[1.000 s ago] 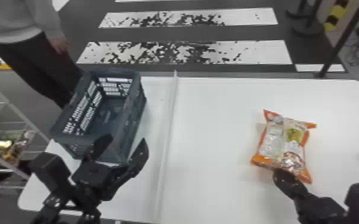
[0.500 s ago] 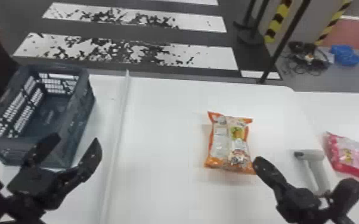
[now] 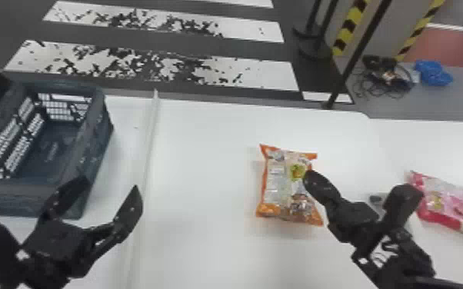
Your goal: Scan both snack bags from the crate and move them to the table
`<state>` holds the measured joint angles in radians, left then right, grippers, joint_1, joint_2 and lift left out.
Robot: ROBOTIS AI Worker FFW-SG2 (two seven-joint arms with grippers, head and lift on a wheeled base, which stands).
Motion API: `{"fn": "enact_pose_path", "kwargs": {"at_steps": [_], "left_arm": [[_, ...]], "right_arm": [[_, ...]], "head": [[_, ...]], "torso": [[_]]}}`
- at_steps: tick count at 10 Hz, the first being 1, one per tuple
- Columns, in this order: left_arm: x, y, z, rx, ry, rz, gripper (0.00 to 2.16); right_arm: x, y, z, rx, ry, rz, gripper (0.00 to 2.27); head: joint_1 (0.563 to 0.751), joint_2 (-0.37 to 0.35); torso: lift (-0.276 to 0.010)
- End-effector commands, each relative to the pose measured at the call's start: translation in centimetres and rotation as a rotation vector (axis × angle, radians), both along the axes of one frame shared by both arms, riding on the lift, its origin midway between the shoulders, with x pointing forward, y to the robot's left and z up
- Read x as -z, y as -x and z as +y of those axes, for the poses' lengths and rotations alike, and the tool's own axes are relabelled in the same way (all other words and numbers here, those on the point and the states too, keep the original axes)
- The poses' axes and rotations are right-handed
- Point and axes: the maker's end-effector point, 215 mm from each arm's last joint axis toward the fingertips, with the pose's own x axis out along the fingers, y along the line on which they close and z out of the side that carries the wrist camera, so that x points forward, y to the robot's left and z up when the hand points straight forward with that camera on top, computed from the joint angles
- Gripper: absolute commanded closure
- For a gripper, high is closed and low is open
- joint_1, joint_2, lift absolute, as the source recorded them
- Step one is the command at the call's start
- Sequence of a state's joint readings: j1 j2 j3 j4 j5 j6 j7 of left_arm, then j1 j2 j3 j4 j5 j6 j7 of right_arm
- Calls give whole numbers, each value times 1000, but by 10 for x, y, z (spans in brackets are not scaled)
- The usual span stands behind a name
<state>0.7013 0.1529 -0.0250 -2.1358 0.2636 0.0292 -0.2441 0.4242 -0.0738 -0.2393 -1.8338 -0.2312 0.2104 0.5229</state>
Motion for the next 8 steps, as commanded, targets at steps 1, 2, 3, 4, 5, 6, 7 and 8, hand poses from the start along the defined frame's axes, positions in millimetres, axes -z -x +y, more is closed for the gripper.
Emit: {"fn": "enact_pose_path", "kwargs": {"at_steps": [1,2,3,4,5,6,7,8], "left_arm": [[5,2,-3,-6,-2,-13,66],[3,3,-3,-10,-1,-36,66],[8,4,-2,-16,1,-33,66],[10,3,1,-24,-2,-34,66],[10,3,1,-27,-2,-37,66],[8,4,2,-30,2,-51,66],[8,4,4,-33,2,-60,66],[7,4,5,-33,3,-68,66]], "right_arm": [[16,-18,7,-13,18,-1,2253],[22,-23,13,-24,26,-10,2253],[25,-25,21,-38,28,-17,2253],[29,-24,28,-48,30,-13,2253],[35,-24,27,-48,38,-11,2253],[47,-21,27,-46,44,-7,2253],[59,-17,25,-46,59,-10,2253],[72,-14,23,-43,68,-9,2253]], "head": [[695,-139],[695,-132],[695,-125],[695,-115],[695,-109],[695,-95],[695,-94],[695,-93]], "torso": [[-87],[-87],[-87],[-87],[-87],[-87],[-87],[-87]]}}
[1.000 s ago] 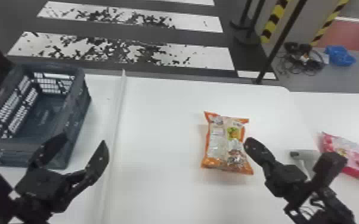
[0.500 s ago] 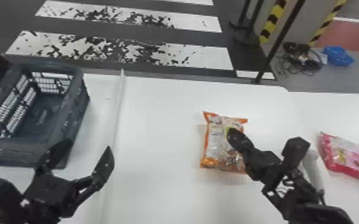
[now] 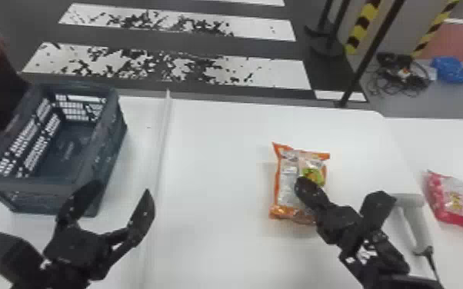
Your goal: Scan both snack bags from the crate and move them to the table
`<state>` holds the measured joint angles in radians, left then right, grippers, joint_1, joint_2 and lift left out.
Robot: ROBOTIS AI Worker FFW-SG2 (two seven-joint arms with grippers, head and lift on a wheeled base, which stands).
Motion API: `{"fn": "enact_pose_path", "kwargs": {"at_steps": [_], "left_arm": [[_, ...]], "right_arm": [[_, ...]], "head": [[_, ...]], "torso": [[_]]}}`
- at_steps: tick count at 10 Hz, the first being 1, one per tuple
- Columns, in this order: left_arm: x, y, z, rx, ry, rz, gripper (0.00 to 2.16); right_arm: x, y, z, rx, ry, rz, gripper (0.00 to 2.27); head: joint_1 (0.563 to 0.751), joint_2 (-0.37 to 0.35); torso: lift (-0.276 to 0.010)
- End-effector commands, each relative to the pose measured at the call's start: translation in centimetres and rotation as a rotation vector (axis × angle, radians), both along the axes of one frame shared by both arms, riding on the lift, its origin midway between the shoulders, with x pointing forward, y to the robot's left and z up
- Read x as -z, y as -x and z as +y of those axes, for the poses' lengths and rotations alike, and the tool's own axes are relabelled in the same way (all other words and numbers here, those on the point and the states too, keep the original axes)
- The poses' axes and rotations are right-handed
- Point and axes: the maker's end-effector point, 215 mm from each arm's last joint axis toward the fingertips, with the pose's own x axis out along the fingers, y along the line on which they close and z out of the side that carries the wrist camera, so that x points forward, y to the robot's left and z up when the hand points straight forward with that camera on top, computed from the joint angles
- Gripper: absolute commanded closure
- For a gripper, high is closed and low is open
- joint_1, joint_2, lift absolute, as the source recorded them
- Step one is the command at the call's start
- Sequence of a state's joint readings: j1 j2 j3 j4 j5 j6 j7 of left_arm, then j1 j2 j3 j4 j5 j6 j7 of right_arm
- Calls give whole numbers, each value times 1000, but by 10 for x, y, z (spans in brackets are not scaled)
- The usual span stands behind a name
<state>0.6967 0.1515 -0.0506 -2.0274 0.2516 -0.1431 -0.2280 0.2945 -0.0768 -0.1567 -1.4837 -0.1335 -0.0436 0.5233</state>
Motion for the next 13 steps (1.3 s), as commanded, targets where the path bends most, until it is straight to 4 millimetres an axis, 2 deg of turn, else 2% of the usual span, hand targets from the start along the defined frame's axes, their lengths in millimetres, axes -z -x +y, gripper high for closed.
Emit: {"fn": "enact_pose_path", "kwargs": {"at_steps": [1,3,5,6,8,9,10,11,13], "left_arm": [[-1,0,2,-1,2,-11,66],[-2,-1,2,3,3,-16,66],[-5,-1,3,5,11,-31,66],[-6,-1,5,0,17,-41,66],[-6,-1,1,5,27,-54,66],[-4,-1,0,4,30,-54,66],[-9,-1,-2,5,36,-72,66],[-11,0,-2,4,37,-79,66],[-14,0,-1,2,37,-89,66]], "right_arm": [[13,6,-5,-3,16,-17,2253],[18,16,-13,-26,23,-21,2253],[23,33,-38,-61,58,1,2253],[26,45,-58,-59,71,14,2253],[26,74,-80,-76,88,6,2253],[26,86,-85,-77,75,11,2253],[24,97,-79,-91,71,11,2253],[9,103,-74,-97,63,-26,2253],[-42,94,-64,-105,25,-78,2253]], "head": [[695,-94],[695,-99],[695,-116],[695,-126],[695,-175],[695,-204],[695,-217],[695,-232],[695,-232]], "torso": [[-87],[-87],[-87],[-87],[-87],[-87],[-87],[-87],[-87]]}}
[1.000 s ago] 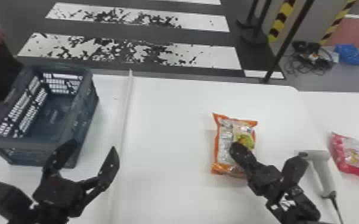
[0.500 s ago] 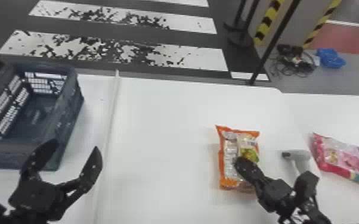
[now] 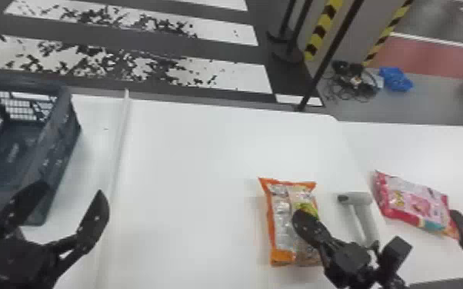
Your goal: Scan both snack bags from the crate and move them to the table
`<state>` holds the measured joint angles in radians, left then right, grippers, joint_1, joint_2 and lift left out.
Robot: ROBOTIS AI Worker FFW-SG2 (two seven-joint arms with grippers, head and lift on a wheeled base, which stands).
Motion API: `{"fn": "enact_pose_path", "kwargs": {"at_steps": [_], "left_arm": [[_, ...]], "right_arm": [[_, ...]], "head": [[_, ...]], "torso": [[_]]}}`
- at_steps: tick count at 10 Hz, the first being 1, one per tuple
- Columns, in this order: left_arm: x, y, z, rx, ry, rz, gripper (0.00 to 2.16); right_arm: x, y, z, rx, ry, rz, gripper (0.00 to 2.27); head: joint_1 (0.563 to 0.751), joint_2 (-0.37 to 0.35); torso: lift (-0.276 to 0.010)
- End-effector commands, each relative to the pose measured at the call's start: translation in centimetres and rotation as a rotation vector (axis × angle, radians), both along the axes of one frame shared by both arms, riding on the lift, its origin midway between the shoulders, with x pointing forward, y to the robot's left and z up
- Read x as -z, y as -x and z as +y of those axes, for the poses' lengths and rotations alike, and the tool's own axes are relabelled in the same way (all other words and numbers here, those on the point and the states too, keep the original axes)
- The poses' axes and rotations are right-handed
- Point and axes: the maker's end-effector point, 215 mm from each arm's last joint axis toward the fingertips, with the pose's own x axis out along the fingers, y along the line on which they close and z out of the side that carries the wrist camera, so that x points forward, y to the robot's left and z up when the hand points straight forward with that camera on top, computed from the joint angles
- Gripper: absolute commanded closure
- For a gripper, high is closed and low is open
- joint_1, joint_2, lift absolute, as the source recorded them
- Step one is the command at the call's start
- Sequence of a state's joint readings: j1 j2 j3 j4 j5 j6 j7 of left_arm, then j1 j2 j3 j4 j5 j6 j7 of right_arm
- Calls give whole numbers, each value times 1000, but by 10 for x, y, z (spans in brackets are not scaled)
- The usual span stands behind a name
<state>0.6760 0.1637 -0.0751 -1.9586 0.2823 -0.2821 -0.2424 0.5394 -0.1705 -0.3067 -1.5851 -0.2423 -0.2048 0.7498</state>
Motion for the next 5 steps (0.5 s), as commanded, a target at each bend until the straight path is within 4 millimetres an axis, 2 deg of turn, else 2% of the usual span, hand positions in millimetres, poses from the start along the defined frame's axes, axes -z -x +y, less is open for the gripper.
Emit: {"fn": "enact_pose_path", "kwargs": {"at_steps": [1,2,4,5], "left_arm": [[-2,2,-1,2,1,-3,66],[-4,4,-1,5,1,-6,66],[-4,9,0,5,-4,-5,66],[-6,11,5,-2,-8,-11,66]], "right_arm": [[-35,-15,5,-3,-23,-26,2253],[-38,-33,5,1,-19,-15,2253],[-11,-58,4,9,24,22,2253],[1,-60,3,12,25,31,2253]], "head": [[695,-222],[695,-213],[695,-203],[695,-198]], "torso": [[-87],[-87],[-87],[-87]]}}
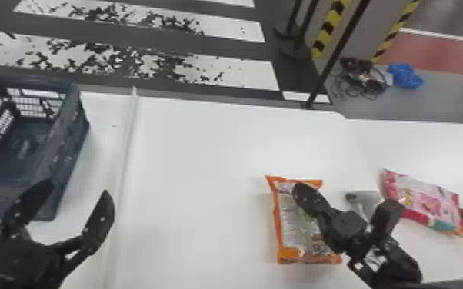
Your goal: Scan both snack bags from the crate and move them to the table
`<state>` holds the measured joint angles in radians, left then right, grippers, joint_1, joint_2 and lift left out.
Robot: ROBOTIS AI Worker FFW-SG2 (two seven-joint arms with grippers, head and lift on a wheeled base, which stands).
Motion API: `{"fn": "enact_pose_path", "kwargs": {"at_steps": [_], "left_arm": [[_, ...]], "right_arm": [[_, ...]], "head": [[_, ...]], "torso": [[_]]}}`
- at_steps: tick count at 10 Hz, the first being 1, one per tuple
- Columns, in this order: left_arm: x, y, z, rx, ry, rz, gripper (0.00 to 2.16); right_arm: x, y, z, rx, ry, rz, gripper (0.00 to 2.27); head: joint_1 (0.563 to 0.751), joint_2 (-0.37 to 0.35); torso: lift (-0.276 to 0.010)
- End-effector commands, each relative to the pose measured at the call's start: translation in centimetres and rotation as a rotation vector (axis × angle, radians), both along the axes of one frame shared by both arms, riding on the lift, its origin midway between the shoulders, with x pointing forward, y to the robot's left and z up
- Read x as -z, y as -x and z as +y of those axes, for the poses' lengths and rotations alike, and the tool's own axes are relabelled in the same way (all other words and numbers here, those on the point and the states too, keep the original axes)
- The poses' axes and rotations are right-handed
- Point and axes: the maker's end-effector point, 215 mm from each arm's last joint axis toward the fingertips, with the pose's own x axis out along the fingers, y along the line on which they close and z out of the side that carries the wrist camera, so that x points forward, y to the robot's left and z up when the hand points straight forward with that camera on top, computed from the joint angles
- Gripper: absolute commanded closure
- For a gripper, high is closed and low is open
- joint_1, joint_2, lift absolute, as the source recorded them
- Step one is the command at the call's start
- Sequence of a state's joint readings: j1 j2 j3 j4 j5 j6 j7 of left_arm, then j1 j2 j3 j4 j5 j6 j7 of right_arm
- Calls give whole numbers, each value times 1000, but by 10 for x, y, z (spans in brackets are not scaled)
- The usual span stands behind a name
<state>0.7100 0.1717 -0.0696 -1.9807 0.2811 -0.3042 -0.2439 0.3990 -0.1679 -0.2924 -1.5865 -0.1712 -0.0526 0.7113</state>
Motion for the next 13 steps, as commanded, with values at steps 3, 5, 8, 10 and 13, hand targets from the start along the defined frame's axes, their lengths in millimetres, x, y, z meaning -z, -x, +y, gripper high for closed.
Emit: {"fn": "enact_pose_path", "kwargs": {"at_steps": [3,5,8,10,13], "left_arm": [[-5,-1,6,-11,-4,-21,66],[-4,-5,2,-6,1,-19,66],[-4,-7,1,-3,1,-22,66],[-1,-8,0,0,-1,-19,66],[-7,-6,3,-4,-9,-40,66]], "right_arm": [[31,2,-4,12,13,12,2253],[35,0,-3,9,24,5,2253],[-4,9,-18,86,-17,46,680],[-21,31,-43,172,-94,229,-2],[-36,77,-107,302,-65,371,53]], "head": [[695,-189],[695,-191],[695,-203],[695,-223],[695,-318]], "torso": [[-87],[-87],[-87],[-87],[-87]]}}
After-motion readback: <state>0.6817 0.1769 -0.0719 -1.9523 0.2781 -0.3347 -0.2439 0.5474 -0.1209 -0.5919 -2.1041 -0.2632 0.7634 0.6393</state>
